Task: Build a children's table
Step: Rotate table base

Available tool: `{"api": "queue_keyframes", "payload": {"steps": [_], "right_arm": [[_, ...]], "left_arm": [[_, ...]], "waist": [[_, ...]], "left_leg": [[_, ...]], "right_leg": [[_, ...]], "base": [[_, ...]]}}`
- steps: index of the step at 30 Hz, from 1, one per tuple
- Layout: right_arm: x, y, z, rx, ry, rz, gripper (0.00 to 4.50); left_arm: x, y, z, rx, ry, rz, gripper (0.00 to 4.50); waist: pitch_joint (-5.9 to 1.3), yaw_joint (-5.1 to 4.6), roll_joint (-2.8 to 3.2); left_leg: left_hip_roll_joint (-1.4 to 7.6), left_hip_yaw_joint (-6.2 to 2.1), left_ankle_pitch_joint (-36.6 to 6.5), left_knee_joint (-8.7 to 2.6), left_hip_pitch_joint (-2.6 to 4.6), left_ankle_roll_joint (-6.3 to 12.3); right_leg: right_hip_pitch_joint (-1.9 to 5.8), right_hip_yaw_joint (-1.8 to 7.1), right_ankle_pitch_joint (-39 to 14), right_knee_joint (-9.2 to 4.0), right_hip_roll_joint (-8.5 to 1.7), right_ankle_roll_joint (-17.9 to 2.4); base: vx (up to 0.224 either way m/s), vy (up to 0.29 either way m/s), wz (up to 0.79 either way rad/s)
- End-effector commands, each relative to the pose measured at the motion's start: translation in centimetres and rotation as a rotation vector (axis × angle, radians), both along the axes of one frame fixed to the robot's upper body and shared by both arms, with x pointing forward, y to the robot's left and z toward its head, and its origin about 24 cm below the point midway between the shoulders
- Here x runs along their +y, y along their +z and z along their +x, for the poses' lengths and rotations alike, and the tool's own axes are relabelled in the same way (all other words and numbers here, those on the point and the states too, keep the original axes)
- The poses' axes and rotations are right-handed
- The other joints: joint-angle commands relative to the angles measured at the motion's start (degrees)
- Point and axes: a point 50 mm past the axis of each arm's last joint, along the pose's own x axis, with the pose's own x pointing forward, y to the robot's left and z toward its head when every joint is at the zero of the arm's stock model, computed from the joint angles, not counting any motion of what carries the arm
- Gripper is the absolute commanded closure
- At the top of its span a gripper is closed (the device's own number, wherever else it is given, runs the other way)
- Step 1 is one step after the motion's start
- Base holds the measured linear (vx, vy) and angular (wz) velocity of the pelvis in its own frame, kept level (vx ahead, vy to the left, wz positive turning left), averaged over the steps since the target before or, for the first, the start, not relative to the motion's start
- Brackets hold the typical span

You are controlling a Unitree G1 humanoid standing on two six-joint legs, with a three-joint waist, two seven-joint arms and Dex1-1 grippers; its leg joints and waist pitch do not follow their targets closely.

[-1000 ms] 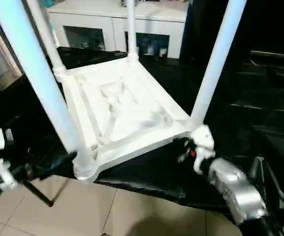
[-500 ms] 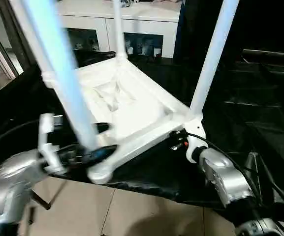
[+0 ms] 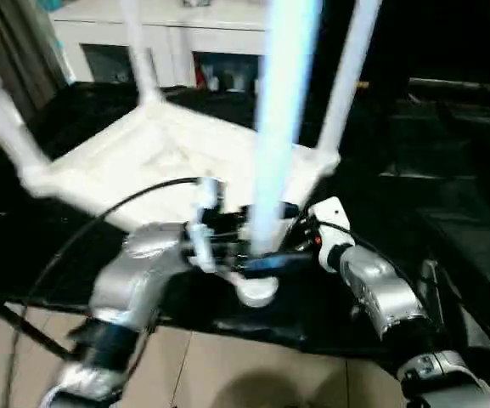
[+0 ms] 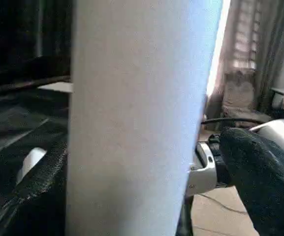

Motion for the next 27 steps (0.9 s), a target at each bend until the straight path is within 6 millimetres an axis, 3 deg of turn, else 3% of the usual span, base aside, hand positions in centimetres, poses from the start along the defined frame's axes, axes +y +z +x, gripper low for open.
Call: {"api": "queue_keyframes", "payload": {"steps": [1, 2, 6, 8, 13, 14, 18, 23, 27], "right_arm": [[2.7, 1.1, 0.4, -0.047, 0.083, 0.057, 4.5], [2.6, 1.2, 0.5, -0.054, 0.073, 0.05, 4.5], [1.8, 1.3, 0.9, -0.082, 0.011, 0.013, 4.5], [0.9, 1.5, 1.2, -0.095, -0.033, 0.013, 4.5], [-0.9, 2.2, 1.0, -0.131, -0.058, 0.009, 4.5], [-1.4, 2.4, 0.8, -0.136, -0.059, 0.009, 4.5], [-3.5, 2.9, -0.2, -0.144, -0.057, 0.008, 4.5], [-6.2, 3.0, -2.5, -0.096, 0.081, -0.063, 4.5], [-7.8, 3.6, -4.1, -0.069, 0.178, -0.102, 4.5]], "left_arm": [[-2.9, -0.2, 0.3, -0.052, -0.041, 0.048, 0.07], [-3.4, -0.5, 0.6, -0.055, -0.027, 0.064, 0.07], [-3.9, -1.0, 1.8, -0.102, 0.065, 0.134, 0.07], [-3.6, -1.5, 3.1, -0.156, 0.185, 0.219, 0.07], [-2.3, -2.2, 3.9, -0.162, 0.236, 0.272, 0.07], [-2.0, -2.3, 4.1, -0.17, 0.252, 0.285, 0.07], [-1.0, -2.7, 4.1, -0.152, 0.262, 0.278, 0.07], [0.7, -4.1, 2.9, -0.121, 0.117, 0.321, 0.07], [2.4, -4.9, 3.3, -0.117, 0.091, 0.409, 0.07]], "waist": [[-3.82, 0.32, 0.43], [-3.77, 0.21, 0.63], [-3.87, 0.01, 0.28], [-3.96, -0.08, 0.49], [-3.84, 0.56, 0.44], [-3.95, 0.64, 0.0], [-3.82, 1.62, 0.15], [-3.51, 2.38, 0.36], [-3.5, 2.58, 0.58]], "left_leg": [[1.17, -0.19, -10.0, -3.55, -0.02, 2.46], [1.2, -0.26, -10.5, -3.61, -0.18, 2.68], [1.25, -0.4, -10.9, -3.48, -0.28, 3.32], [1.22, -0.3, -11.3, -3.39, -0.07, 3.43], [1.37, -0.34, -10.1, -3.38, -0.2, 4.13], [1.45, -0.25, -9.4, -3.3, -0.21, 4.47], [1.59, -0.21, -8.4, -3.25, -0.16, 5.78], [1.58, -0.08, -12.0, -3.49, 0.26, 4.86], [1.71, -0.18, -12.8, -3.59, 0.14, 4.5]], "right_leg": [[3.59, 2.1, -6.9, -3.31, -2.24, -15.1], [3.77, 1.97, -7.1, -3.35, -2.25, -15.1], [3.92, 1.87, -8.7, -3.61, -2.47, -15.1], [3.77, 1.84, -9.2, -3.7, -2.29, -14.8], [3.83, 1.82, -9.6, -3.69, -2.53, -15.0], [3.85, 1.86, -8.6, -3.47, -2.54, -15.5], [3.85, 1.92, -7.8, -3.36, -2.56, -15.1], [3.57, 1.92, -14.9, -4.25, -2.43, -12.9], [3.42, 1.82, -14.3, -4.01, -2.4, -13.2]], "base": [[0.0, 0.0, 0.0], [0.0, 0.0, 0.0], [0.0, 0.0, 0.0], [0.0, 0.0, 0.0], [0.0, 0.0, 0.0], [0.0, 0.0, 0.0], [0.0, 0.0, 0.0], [0.0, 0.0, 0.0], [0.0, 0.0, 0.0]]}}
